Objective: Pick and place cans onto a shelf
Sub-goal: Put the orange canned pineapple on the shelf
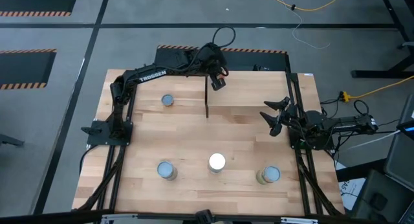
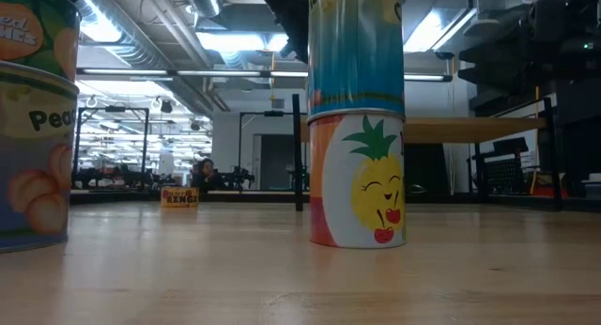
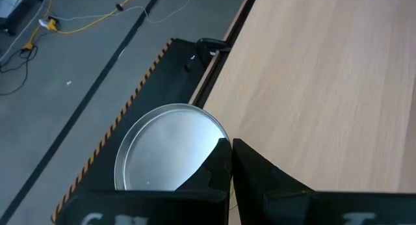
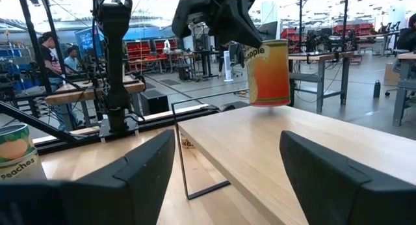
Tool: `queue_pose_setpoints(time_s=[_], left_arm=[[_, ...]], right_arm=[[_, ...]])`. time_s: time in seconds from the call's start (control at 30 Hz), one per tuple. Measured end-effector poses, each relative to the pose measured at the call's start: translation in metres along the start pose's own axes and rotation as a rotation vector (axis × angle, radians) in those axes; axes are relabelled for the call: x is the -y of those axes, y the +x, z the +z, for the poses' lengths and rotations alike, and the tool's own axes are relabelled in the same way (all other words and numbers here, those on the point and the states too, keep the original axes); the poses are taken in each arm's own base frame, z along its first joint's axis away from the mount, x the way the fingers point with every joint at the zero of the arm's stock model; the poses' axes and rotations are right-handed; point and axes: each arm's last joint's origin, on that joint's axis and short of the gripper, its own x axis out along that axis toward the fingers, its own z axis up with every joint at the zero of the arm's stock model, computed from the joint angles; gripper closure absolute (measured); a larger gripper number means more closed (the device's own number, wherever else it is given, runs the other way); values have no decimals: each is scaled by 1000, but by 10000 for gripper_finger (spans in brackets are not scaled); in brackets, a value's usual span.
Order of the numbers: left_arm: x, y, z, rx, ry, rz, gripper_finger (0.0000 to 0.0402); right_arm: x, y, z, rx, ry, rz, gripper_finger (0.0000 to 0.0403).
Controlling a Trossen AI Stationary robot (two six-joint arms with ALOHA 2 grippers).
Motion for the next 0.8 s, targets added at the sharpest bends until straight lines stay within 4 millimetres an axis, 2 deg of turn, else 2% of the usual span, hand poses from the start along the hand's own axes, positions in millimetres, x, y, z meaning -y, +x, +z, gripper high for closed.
queue_pose_setpoints(time_s=[0.3,0.8], left_arm=[[3,12,-4,-30,-18,-6,401],[3,12,-4,-24,-16,-6,393]], right_arm=[[0,0,0,0,0,0,122],[0,0,0,0,-4,0,122]])
